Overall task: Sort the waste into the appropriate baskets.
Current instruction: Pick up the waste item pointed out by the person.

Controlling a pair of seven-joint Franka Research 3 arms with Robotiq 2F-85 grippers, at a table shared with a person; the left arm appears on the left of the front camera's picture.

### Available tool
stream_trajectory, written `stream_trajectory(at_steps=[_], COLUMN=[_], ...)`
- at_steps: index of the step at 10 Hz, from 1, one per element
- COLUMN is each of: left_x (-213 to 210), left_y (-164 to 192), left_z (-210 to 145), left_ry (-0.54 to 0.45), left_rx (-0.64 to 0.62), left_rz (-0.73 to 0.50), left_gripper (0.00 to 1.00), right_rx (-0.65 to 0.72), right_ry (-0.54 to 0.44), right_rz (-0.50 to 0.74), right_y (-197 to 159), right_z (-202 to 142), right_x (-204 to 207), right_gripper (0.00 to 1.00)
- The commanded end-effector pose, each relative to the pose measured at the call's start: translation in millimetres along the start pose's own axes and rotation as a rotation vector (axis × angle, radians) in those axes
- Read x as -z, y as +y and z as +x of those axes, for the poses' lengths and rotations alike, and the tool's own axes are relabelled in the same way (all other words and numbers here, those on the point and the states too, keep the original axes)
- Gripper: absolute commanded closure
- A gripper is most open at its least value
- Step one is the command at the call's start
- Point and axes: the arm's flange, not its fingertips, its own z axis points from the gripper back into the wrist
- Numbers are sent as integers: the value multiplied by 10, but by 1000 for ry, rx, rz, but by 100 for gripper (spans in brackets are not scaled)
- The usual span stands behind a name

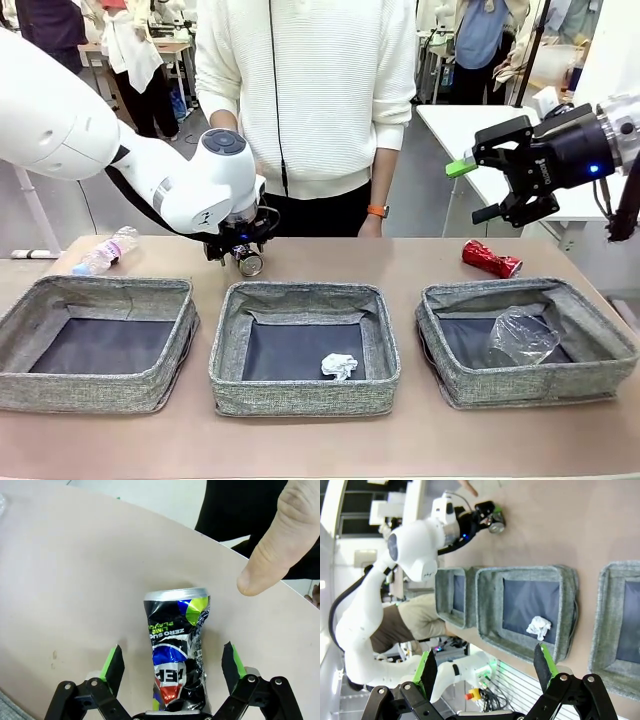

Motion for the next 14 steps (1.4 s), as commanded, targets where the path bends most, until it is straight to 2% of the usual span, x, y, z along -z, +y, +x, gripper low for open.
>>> stream_trajectory(at_steps=[1, 2, 3, 4, 6, 7, 9, 14], left_x=[21, 16, 5, -12, -41, -50, -65, -97], left_y=[-20, -22, -26, -25, -20, -18, -19, -20], left_z=[71, 71, 72, 60, 32, 20, 8, 0], left_ry=[19, 18, 16, 10, 10, 8, 9, 31], left_rx=[23, 25, 23, 24, 29, 32, 33, 22], left_rz=[14, 16, 19, 21, 15, 17, 17, 28], left_gripper=[8, 58, 67, 100, 100, 82, 100, 100], right_rx=[15, 15, 15, 15, 15, 15, 15, 15], right_ry=[2, 2, 2, 2, 2, 2, 2, 2], right_rz=[-10, -10, -10, -10, -10, -10, -10, -10], right_y=[33, 33, 33, 33, 33, 33, 33, 33], right_z=[5, 5, 5, 5, 5, 5, 5, 5], right_x=[-17, -17, -17, -17, -17, -17, -17, -17], right_gripper=[0, 0, 0, 0, 0, 0, 0, 0])
